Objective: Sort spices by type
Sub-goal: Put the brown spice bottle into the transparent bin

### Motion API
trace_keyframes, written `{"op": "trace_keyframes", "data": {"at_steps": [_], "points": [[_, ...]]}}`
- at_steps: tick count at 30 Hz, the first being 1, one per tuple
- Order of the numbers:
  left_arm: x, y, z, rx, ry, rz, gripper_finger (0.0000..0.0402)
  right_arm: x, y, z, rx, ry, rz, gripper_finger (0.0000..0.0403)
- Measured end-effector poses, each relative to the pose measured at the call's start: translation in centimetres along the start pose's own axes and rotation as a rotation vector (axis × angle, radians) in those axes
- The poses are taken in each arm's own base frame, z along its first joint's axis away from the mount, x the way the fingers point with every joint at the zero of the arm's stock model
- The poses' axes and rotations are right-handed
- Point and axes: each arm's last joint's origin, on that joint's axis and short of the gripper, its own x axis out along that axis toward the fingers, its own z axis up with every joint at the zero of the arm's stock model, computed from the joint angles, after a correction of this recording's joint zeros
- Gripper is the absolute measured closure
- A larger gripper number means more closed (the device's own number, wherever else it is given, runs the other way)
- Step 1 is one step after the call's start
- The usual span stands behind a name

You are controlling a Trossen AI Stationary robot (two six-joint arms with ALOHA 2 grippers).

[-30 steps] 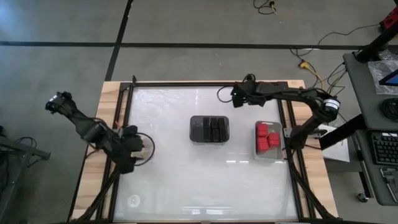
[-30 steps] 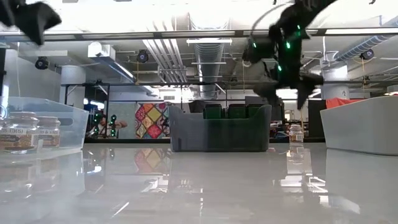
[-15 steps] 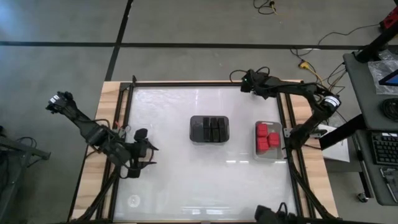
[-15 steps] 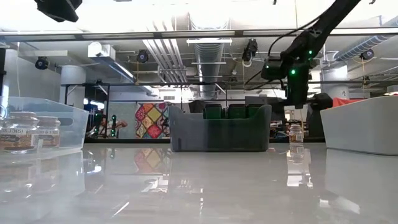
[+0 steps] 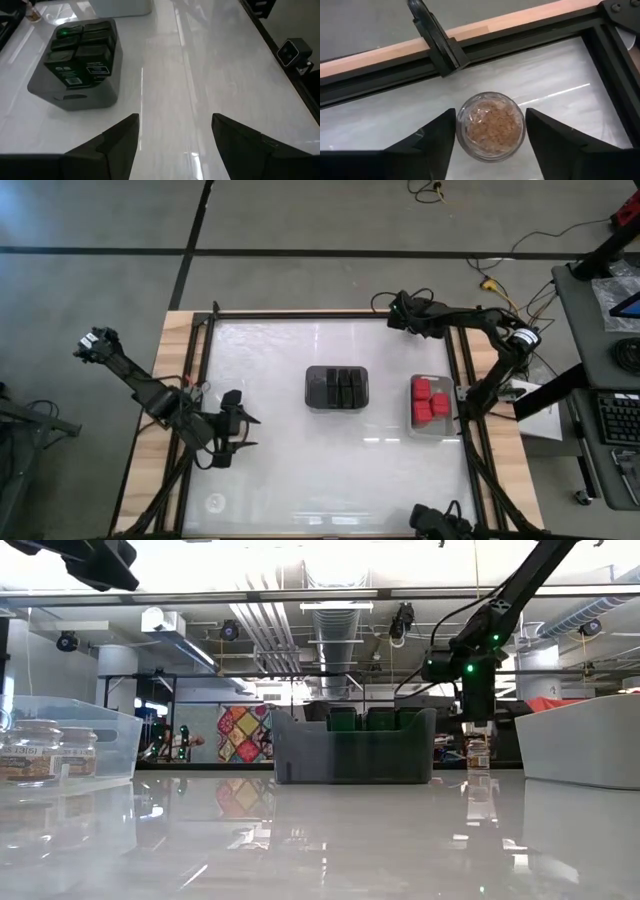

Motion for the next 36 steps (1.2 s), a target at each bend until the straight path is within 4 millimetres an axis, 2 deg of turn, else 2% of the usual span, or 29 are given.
{"op": "trace_keyframes", "data": {"at_steps": [5, 9, 14, 17, 20, 25, 30, 36], "points": [[0.0, 0.0, 0.0, -0.007, -0.010, -0.004, 0.0168, 0.0, 0.1, 0.0, 0.001, 0.014, 0.015, 0.0216], [0.0, 0.0, 0.0, -0.009, -0.010, -0.004, 0.0168, -0.6, 0.5, -0.4, -0.078, 0.012, 0.042, 0.0231], [0.0, 0.0, 0.1, 0.009, -0.012, -0.004, 0.0168, -3.0, 3.0, -1.3, -0.281, -0.028, 0.138, 0.0218], [0.0, 0.1, 0.1, 0.022, -0.028, 0.034, 0.0168, -5.2, 5.2, -1.6, -0.414, -0.063, 0.260, 0.0216], [0.0, 0.3, 0.2, 0.025, -0.058, 0.125, 0.0168, -7.4, 7.3, -1.5, -0.549, -0.069, 0.467, 0.0223], [0.0, 0.5, 0.3, 0.013, -0.079, 0.178, 0.0168, -9.9, 9.5, -1.7, -0.749, -0.113, 0.745, 0.0227], [0.0, 0.5, 0.3, -0.021, -0.083, 0.181, 0.0168, -10.0, 11.0, -2.8, -0.926, -0.176, 0.887, 0.0223], [0.2, 1.1, 0.5, -0.047, -0.086, 0.213, 0.0168, -9.3, 14.5, -5.0, -1.066, -0.213, 1.038, 0.0223]]}}
